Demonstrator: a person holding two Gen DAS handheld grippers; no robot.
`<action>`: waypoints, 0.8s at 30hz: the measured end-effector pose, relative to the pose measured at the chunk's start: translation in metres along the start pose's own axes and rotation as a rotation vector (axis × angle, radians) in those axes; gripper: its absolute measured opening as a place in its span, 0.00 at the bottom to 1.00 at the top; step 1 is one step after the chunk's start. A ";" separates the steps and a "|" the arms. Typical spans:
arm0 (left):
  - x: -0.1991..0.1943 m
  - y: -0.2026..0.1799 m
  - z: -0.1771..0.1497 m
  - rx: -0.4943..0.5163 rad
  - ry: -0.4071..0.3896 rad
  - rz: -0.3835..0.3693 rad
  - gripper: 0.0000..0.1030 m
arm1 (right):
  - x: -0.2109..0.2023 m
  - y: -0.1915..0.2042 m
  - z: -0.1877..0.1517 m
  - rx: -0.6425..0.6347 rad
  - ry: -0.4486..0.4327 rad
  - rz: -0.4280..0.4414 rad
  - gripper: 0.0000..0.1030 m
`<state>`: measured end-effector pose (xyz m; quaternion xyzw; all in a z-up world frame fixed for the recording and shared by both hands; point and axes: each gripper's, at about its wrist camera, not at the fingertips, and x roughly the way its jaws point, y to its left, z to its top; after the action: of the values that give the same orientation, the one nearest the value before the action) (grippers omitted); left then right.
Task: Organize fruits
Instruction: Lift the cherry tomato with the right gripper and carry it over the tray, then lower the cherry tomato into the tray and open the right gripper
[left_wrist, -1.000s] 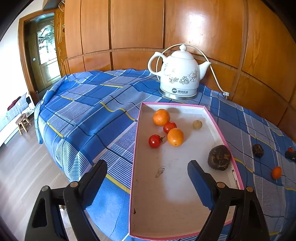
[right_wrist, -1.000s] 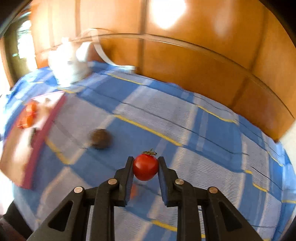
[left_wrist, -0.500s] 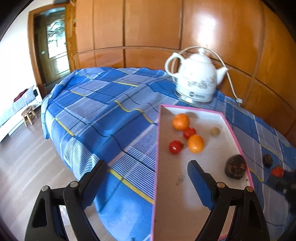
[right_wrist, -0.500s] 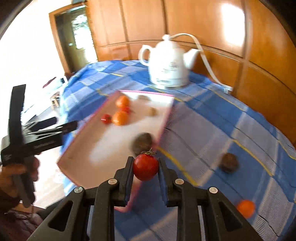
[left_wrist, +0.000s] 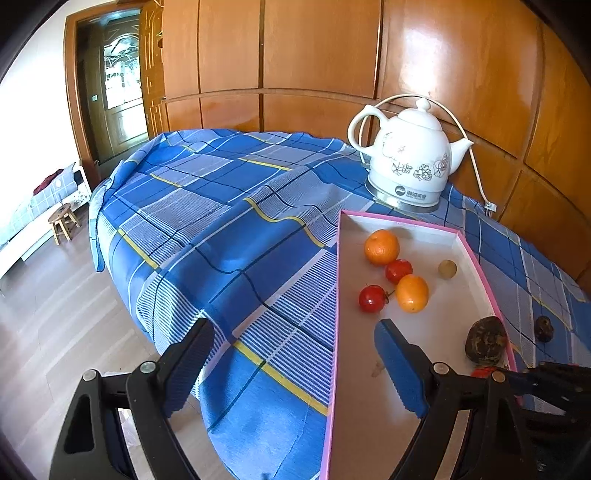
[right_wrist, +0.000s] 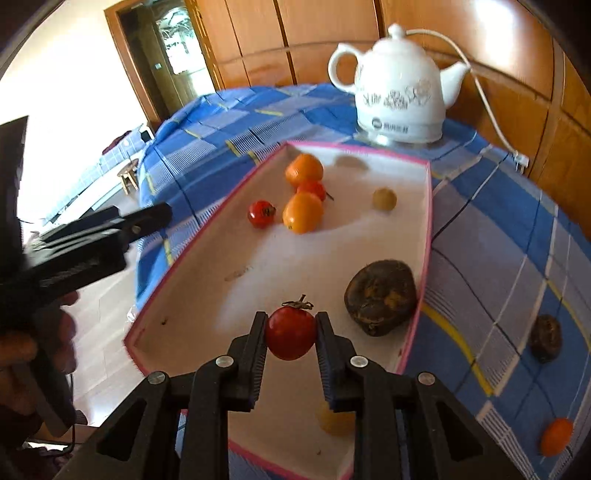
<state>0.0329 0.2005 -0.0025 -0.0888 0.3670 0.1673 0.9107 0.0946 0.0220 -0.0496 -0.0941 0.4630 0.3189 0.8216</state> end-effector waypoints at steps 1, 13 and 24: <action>0.000 -0.001 0.000 0.003 0.001 -0.002 0.86 | 0.007 -0.001 -0.001 0.002 0.020 0.003 0.25; -0.006 -0.009 -0.001 0.021 -0.013 -0.021 0.86 | 0.005 -0.001 -0.010 0.009 0.013 -0.015 0.26; -0.015 -0.016 -0.002 0.039 -0.031 -0.036 0.86 | 0.004 0.005 -0.010 -0.022 -0.013 -0.073 0.24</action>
<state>0.0278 0.1821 0.0071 -0.0752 0.3542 0.1450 0.9208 0.0855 0.0232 -0.0577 -0.1179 0.4503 0.2942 0.8347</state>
